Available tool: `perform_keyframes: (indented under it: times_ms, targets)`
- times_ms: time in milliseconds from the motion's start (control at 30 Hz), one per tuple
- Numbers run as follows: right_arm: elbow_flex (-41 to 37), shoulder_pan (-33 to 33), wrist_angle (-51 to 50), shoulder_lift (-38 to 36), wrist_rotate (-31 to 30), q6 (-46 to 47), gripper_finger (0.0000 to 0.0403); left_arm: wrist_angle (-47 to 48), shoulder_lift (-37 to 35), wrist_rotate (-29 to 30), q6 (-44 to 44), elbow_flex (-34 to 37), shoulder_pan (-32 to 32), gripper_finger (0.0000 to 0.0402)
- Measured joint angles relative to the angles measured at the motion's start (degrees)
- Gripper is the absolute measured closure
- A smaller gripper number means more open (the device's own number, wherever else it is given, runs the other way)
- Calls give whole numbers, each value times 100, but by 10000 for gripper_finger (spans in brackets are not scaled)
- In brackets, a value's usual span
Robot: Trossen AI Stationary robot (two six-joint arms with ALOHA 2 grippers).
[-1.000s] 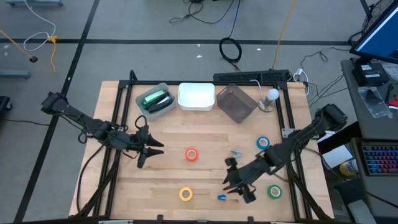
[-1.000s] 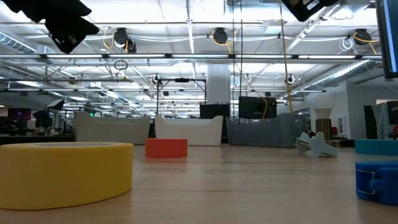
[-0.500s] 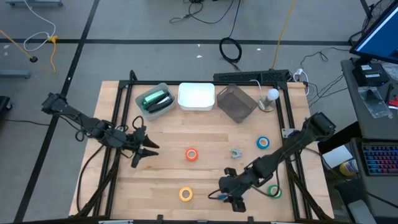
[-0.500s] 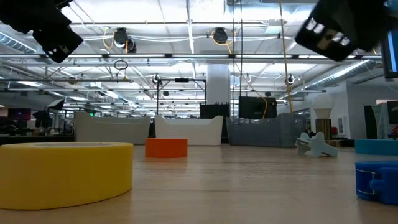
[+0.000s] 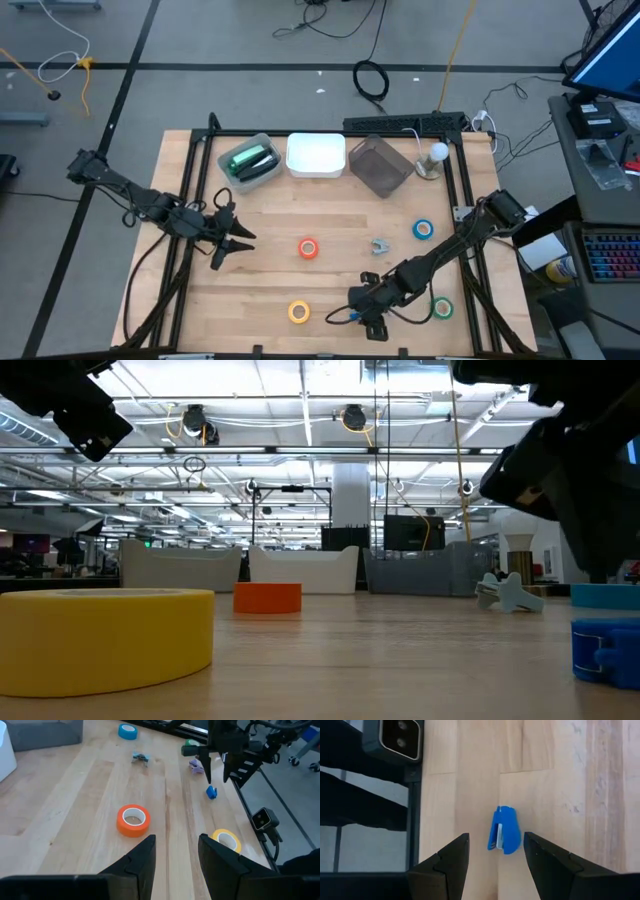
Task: Pick and place Stapler, Stapler remover, tape
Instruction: Put the blue stapler into the gray bin
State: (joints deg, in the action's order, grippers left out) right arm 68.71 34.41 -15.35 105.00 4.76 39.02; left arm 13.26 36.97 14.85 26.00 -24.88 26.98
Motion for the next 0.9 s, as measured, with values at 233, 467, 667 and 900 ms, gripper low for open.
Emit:
perform_keyframes:
  times_ms: [233,467,667,900]
  targets:
    - [0,-33,8,-5,-28,-11,222,12,0,0,-39,0,0,254]
    - [-1,-62,41,-5,-58,-3,222,24,0,4,-68,0,0,254]
    - [-11,-61,221,295,48,75,222,22,0,15,-101,0,0,254]
    - [20,-47,514,714,432,321,223,18,2,17,-107,0,0,254]
